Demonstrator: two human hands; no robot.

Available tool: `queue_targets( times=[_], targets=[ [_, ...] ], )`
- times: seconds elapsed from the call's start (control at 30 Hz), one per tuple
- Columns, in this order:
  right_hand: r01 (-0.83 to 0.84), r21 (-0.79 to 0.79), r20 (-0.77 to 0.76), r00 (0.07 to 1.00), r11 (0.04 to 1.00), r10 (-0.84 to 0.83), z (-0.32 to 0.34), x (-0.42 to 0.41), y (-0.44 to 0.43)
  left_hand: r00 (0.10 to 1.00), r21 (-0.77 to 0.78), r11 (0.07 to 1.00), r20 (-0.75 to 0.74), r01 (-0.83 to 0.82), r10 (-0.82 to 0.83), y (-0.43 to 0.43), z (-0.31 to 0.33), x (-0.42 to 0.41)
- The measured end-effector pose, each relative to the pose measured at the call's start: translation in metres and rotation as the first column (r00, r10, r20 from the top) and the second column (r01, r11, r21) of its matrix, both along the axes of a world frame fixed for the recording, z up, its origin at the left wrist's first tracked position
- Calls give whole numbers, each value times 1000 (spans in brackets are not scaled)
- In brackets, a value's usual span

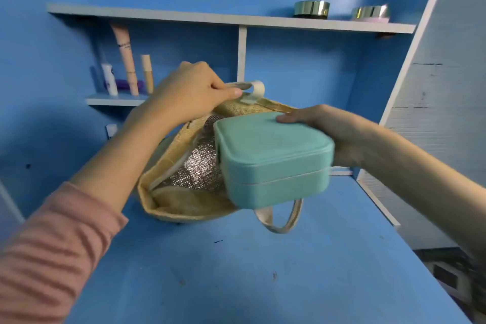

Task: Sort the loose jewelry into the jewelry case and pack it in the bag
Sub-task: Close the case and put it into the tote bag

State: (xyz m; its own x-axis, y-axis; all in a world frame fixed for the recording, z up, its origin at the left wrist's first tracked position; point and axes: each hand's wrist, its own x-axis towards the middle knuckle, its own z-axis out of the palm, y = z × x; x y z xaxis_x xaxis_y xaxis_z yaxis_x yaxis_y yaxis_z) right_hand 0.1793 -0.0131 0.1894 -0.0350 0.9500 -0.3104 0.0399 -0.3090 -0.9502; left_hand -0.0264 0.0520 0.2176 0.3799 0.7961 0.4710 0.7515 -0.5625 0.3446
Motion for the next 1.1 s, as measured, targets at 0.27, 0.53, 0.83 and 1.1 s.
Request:
queue_targets(
  times=[0.27,0.53,0.83,1.1],
  targets=[
    [210,-86,-15,977,974,-212,-45,-62,36,998,45,999,-56,29,-26,-4,-8,10],
    [374,-141,-61,921,917,-385,-76,-102,68,993,54,993,-73,100,-96,-9,-7,10],
    [125,-266,-140,976,956,-167,-91,-89,75,993,57,992,-42,116,-113,1,-8,1],
    [-186,811,520,664,555,-537,-36,-34,15,997,68,995,-27,75,-73,7,-6,-7]
  ],
)
